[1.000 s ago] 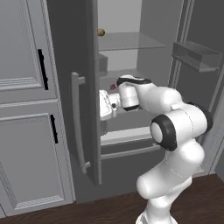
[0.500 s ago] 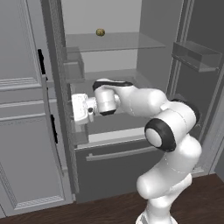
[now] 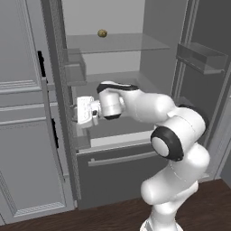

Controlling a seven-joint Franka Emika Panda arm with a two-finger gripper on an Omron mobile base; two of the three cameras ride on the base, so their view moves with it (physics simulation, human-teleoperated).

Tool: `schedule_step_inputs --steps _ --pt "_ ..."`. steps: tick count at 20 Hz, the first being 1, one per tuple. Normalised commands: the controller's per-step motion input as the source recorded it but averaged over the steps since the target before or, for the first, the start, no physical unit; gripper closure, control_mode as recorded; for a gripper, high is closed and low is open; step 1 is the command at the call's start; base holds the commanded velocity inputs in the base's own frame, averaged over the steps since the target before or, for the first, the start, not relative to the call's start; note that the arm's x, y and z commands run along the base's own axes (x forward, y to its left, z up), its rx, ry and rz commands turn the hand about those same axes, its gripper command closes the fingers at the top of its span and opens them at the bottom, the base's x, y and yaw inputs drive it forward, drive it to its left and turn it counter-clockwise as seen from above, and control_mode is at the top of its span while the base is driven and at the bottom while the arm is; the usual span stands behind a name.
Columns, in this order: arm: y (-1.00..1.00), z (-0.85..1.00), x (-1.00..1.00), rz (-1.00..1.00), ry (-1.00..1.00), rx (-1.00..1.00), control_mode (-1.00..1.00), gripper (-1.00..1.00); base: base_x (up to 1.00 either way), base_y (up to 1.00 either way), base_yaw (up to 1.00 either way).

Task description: Take the strawberry from the fridge and place it on top of the pancake, located on the dining counter.

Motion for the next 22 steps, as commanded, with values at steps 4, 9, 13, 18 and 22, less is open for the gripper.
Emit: schedule_step_inputs --steps 4,9,13,18,22 --pt "-0.96 0.12 -0.03 -0.27 0.00 0.05 -1.00 -1.00 0.00 0.00 0.00" --pt "-1.00 0.16 0.00 -0.08 -0.07 -0.03 -1.00 -1.00 0.00 0.00 0.00" --pt "-1.00 -0.02 0.00 0.08 -0.18 -0.25 -1.00 -1.00 0.00 0.00 0.00" --pt "-0.98 -0.24 0.00 0.18 -0.15 -0.56 -1.00 -1.00 0.00 0.00 0.00" --pt "-0.66 -0.45 -0.15 0.36 -0.11 -0.79 -1.00 -1.00 0.00 0.00 0.00"
